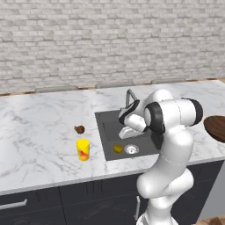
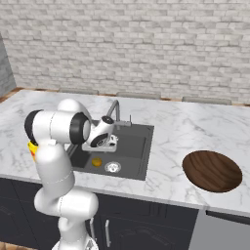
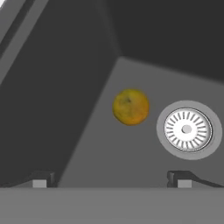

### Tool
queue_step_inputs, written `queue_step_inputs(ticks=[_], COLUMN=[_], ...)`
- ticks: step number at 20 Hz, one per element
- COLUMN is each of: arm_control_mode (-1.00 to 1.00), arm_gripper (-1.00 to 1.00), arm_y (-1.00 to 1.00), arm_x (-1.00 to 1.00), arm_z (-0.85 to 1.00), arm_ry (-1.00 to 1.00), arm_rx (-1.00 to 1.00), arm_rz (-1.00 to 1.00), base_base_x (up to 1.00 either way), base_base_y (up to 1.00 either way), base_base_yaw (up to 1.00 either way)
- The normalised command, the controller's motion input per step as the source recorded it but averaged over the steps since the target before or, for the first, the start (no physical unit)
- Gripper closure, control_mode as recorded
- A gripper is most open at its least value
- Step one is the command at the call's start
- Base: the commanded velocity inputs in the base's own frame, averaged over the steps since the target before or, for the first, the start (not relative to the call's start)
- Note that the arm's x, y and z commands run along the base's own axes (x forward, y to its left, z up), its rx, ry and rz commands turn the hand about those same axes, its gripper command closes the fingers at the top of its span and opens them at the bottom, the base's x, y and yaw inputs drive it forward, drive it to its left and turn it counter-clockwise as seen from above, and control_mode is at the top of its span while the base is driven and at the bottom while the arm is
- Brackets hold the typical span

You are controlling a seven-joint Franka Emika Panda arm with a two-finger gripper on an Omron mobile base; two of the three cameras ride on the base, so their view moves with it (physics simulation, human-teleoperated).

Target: Remove the pear and orange from the sink. Then move the bowl and cup from the counter to the sink for washing.

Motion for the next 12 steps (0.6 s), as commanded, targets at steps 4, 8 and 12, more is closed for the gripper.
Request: queue_step_inputs(ticks=[4,8,12], arm_control_mode=[-1.00,-1.00,-1.00], arm_gripper=[-1.00,-1.00,-1.00], arm_y=[0.01,0.00,0.00], arm_x=[0.15,0.16,0.20], arm_z=[-0.15,-0.14,-0.12], arm_ry=[0.00,0.00,0.00], arm_rx=[0.02,0.00,0.00], arm_rz=[0.00,0.00,0.00], base_base_x=[0.00,0.00,0.00], base_base_y=[0.00,0.00,0.00], base_base_yaw=[0.00,0.00,0.00])
